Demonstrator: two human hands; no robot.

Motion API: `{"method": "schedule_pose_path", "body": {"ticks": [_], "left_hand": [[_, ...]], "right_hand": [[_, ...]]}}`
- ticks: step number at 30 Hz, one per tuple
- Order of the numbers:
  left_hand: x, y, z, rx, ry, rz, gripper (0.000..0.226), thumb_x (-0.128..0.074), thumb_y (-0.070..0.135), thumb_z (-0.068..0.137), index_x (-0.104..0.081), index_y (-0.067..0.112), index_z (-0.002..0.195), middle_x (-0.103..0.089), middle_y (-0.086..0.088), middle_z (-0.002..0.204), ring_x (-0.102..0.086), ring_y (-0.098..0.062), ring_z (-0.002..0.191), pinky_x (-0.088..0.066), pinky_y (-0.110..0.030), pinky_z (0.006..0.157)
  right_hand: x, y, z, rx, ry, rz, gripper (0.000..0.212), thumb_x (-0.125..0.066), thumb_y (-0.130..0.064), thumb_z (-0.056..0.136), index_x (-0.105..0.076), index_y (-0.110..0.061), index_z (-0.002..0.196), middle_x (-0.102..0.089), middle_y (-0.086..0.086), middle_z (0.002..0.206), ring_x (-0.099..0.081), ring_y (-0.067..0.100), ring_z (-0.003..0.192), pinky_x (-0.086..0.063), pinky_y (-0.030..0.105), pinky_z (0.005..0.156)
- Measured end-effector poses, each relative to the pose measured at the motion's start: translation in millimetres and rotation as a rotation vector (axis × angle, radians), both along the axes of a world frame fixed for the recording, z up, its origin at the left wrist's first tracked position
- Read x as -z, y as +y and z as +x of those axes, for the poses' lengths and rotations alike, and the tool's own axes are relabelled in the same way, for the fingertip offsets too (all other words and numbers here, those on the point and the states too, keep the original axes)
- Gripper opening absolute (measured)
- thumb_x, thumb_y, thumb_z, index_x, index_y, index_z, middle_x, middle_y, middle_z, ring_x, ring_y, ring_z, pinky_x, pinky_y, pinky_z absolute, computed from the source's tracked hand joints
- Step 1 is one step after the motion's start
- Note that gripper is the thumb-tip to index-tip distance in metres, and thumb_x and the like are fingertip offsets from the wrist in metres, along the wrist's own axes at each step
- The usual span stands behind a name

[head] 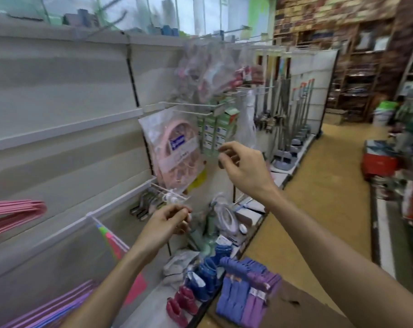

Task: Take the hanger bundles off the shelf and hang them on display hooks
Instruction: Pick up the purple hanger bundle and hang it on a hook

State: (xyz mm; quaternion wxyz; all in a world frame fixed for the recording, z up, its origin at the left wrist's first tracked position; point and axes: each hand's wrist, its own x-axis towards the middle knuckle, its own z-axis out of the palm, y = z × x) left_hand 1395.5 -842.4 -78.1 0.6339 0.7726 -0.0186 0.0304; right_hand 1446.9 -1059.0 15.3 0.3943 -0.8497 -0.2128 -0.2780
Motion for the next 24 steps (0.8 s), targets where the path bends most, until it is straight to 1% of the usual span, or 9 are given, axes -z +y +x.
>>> {"method": "schedule_pose_path", "body": {"ticks": [3,5,7,10,12,15,18,21,24], "left_hand": [[9,-50,23,0.063,0.020,0.025,0.017,-0.053,0.009,0.100,-0.069,0.009,0.094,-0.068,-0.003,0.076,-0.065,-0.021,0.070,-0.052,-0.030,0.066],[16,-78,37,0.084,0.029,0.047,0.017,-0.054,0.009,0.100,-0.069,0.009,0.095,-0.068,-0.003,0.076,-0.065,-0.020,0.069,-0.053,-0.029,0.067],[26,-101,49,0.112,0.055,0.055,0.016,-0.054,0.011,0.100,-0.070,0.010,0.096,-0.069,-0.003,0.076,-0.066,-0.019,0.069,-0.052,-0.026,0.064],[42,-129,66,0.156,0.091,0.079,0.016,-0.055,0.012,0.100,-0.070,0.011,0.096,-0.070,-0.002,0.076,-0.066,-0.014,0.066,-0.051,-0.021,0.060],[52,-143,78,0.180,0.108,0.109,0.017,-0.054,0.013,0.100,-0.070,0.013,0.095,-0.070,-0.002,0.077,-0.066,-0.012,0.065,-0.051,-0.022,0.061],[71,-158,100,0.224,0.155,0.151,0.018,-0.054,0.014,0.101,-0.070,0.015,0.095,-0.070,-0.001,0.078,-0.066,-0.013,0.067,-0.051,-0.024,0.061],[93,-170,127,0.265,0.209,0.151,0.016,-0.053,0.011,0.101,-0.069,0.009,0.098,-0.067,-0.007,0.081,-0.065,-0.013,0.065,-0.053,-0.023,0.062],[120,-182,156,0.336,0.232,0.180,0.016,-0.050,0.005,0.101,-0.066,0.001,0.100,-0.064,-0.008,0.078,-0.061,-0.009,0.060,-0.050,-0.022,0.059],[156,-190,191,0.406,0.253,0.241,0.016,-0.050,0.005,0.101,-0.065,0.000,0.100,-0.064,-0.010,0.080,-0.059,-0.009,0.059,-0.047,-0.020,0.057]], "right_hand": [[11,-51,12,0.037,0.028,-0.014,0.020,-0.059,-0.023,0.099,-0.067,-0.013,0.114,-0.065,-0.008,0.091,-0.062,0.009,0.080,-0.056,0.032,0.078],[20,-82,19,0.077,0.039,-0.019,0.019,-0.059,-0.022,0.099,-0.068,-0.013,0.113,-0.066,-0.007,0.091,-0.063,0.010,0.080,-0.056,0.034,0.077],[31,-109,25,0.121,0.059,-0.004,0.018,-0.060,-0.022,0.098,-0.068,-0.014,0.111,-0.068,-0.004,0.091,-0.065,0.011,0.080,-0.057,0.037,0.076],[46,-144,34,0.186,0.097,0.022,0.017,-0.060,-0.021,0.097,-0.069,-0.014,0.110,-0.068,-0.006,0.089,-0.065,0.011,0.078,-0.057,0.039,0.075],[56,-164,40,0.228,0.121,0.033,0.017,-0.059,-0.021,0.098,-0.069,-0.015,0.110,-0.068,-0.006,0.088,-0.064,0.010,0.078,-0.057,0.038,0.073],[76,-188,50,0.295,0.155,0.052,0.017,-0.060,-0.021,0.097,-0.069,-0.016,0.109,-0.070,-0.006,0.089,-0.064,0.009,0.078,-0.057,0.037,0.073],[102,-208,61,0.361,0.213,0.068,0.017,-0.060,-0.021,0.097,-0.069,-0.019,0.111,-0.071,-0.006,0.091,-0.065,0.005,0.080,-0.058,0.037,0.073],[132,-225,72,0.436,0.302,0.091,0.020,-0.059,-0.020,0.098,-0.068,-0.018,0.116,-0.070,-0.007,0.097,-0.065,0.005,0.087,-0.058,0.035,0.078],[168,-239,86,0.521,0.391,0.125,0.022,-0.058,-0.020,0.099,-0.066,-0.018,0.119,-0.068,-0.009,0.101,-0.063,0.004,0.091,-0.058,0.031,0.080]]}}
